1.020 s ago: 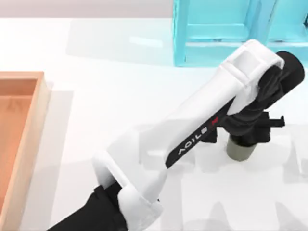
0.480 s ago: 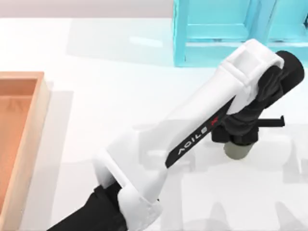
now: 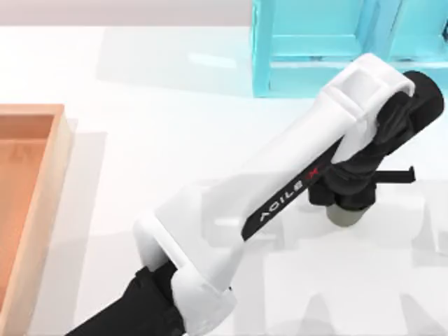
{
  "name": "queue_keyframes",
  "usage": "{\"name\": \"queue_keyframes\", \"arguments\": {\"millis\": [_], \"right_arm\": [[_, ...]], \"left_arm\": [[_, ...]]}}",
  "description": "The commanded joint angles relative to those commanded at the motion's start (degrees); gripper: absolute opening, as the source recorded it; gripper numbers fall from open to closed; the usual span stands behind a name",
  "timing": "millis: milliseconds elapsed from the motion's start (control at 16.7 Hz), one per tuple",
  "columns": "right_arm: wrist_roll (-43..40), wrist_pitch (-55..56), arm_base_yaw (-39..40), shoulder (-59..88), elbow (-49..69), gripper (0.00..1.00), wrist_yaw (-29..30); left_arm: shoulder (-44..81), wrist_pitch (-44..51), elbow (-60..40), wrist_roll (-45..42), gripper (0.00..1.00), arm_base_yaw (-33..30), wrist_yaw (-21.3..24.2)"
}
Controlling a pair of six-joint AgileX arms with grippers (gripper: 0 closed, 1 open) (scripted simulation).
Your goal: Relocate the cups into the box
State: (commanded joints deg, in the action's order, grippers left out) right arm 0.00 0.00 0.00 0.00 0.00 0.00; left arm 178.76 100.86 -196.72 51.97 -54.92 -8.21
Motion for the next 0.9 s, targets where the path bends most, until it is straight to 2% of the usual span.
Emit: {"name": "queue_keyframes", "arguments": {"millis": [300, 900], "right_arm": [[0.0, 0.0, 0.0, 0.0, 0.0, 1.00, 0.0], [0.0, 0.0, 0.0, 0.0, 0.0, 1.00, 0.0]], "left_arm": [[-10.1, -5.1, 14.7, -1.7, 0.00, 1.5, 0.1], [-43.5, -23.4, 67.8, -6.0, 0.00, 6.1, 0.3]]}}
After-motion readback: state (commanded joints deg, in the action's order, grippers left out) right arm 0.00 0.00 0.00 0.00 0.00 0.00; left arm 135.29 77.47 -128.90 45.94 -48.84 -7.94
